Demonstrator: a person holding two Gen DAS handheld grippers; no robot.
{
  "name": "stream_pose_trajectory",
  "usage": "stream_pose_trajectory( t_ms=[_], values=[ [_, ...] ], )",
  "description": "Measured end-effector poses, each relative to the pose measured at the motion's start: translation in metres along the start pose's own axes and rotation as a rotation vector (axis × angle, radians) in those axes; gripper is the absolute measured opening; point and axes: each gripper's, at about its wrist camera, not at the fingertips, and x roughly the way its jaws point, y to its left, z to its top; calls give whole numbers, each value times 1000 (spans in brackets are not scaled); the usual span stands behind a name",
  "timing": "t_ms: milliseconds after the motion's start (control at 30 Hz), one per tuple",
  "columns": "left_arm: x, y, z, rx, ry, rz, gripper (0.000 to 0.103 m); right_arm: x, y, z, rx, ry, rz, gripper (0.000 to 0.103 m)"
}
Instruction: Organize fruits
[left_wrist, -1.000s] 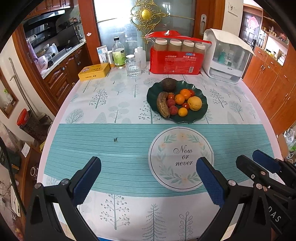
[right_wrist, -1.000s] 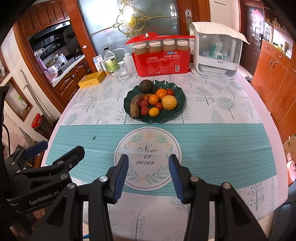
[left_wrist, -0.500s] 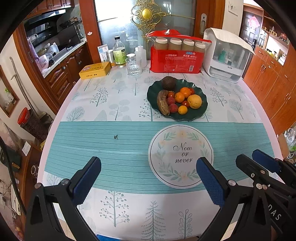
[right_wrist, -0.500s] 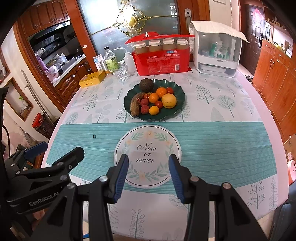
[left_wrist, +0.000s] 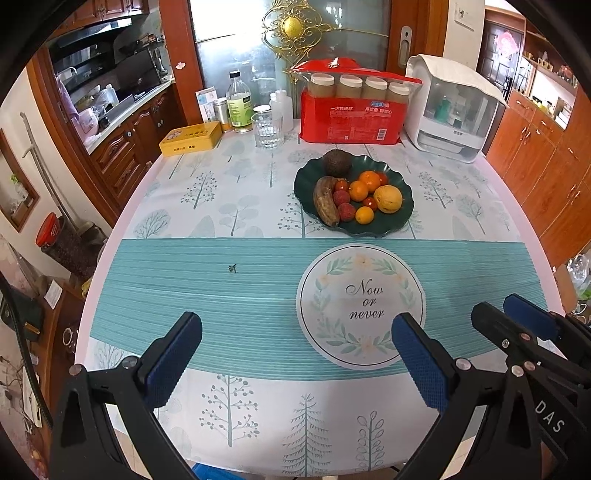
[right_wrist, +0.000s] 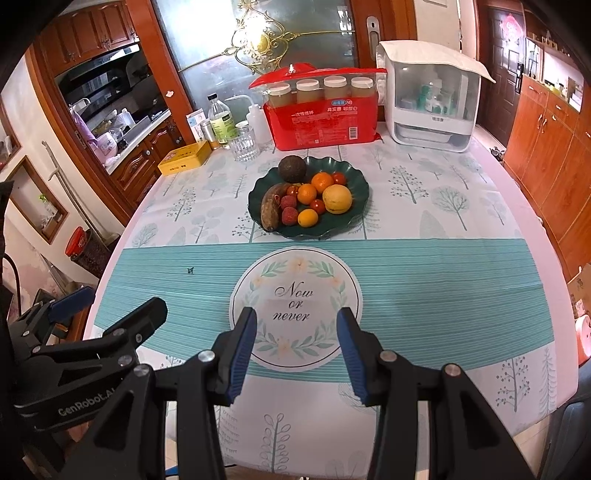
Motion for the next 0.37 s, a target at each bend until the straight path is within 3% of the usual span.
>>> stream_pose_trajectory(
  t_ms=[367],
  values=[
    [1, 3, -2, -4, 5, 6, 102, 0, 3, 0, -2, 1, 5, 45]
  ],
)
